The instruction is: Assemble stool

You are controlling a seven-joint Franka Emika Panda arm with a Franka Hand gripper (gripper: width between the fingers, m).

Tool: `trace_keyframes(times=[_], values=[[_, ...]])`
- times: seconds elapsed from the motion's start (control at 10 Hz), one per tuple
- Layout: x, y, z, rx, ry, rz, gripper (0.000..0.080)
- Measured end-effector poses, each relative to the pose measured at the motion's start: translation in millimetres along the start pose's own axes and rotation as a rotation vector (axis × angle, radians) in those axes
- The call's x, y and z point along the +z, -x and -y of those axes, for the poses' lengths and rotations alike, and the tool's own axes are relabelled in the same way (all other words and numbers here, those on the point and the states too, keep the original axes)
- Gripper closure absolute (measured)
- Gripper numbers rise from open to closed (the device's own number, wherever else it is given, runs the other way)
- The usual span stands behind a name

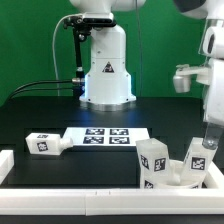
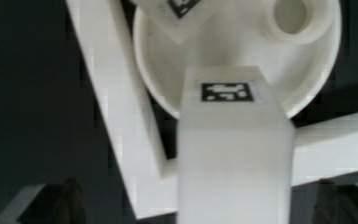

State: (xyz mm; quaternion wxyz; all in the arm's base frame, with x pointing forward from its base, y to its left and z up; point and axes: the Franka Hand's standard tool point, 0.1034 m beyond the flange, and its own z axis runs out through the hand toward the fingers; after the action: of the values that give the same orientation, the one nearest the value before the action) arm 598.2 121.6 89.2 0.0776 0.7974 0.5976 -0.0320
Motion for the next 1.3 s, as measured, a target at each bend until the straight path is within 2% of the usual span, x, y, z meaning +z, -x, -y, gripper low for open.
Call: trace_keyframes(times=[0.2,0.3,0.4,0.5,0.6,0.7,1.0,1.1,1.2,1.3], values=[[14.0,4.2,3.0,0.007,-0.002,0.003,0.0151],[21.8,0.1,3.1,0.018,0.011,-0.003,0.0151],[26.7,-0.6,4.2,0.02,0.011,-0.002,0.0151],[25.3,0.8,2.8,0.024,0.012,-0.002,0.0151],[26.0,1.5,2.8,0.029,0.011,-0.002,0.0259],[26.4,1.9,2.8,0.038,0.01,-0.001,0.0449],[26.6,3.1,2.1,0.106,0.009,-0.003,0.0465],[26.0,6.1,-0.3,0.2,-0.003,0.006,0.0465],[23.5,13.1,-13.1,0.278,-0.037,0.035,0.0465],[21.4,16.0,-24.5,0.415,-0.056,0.055,0.0465]])
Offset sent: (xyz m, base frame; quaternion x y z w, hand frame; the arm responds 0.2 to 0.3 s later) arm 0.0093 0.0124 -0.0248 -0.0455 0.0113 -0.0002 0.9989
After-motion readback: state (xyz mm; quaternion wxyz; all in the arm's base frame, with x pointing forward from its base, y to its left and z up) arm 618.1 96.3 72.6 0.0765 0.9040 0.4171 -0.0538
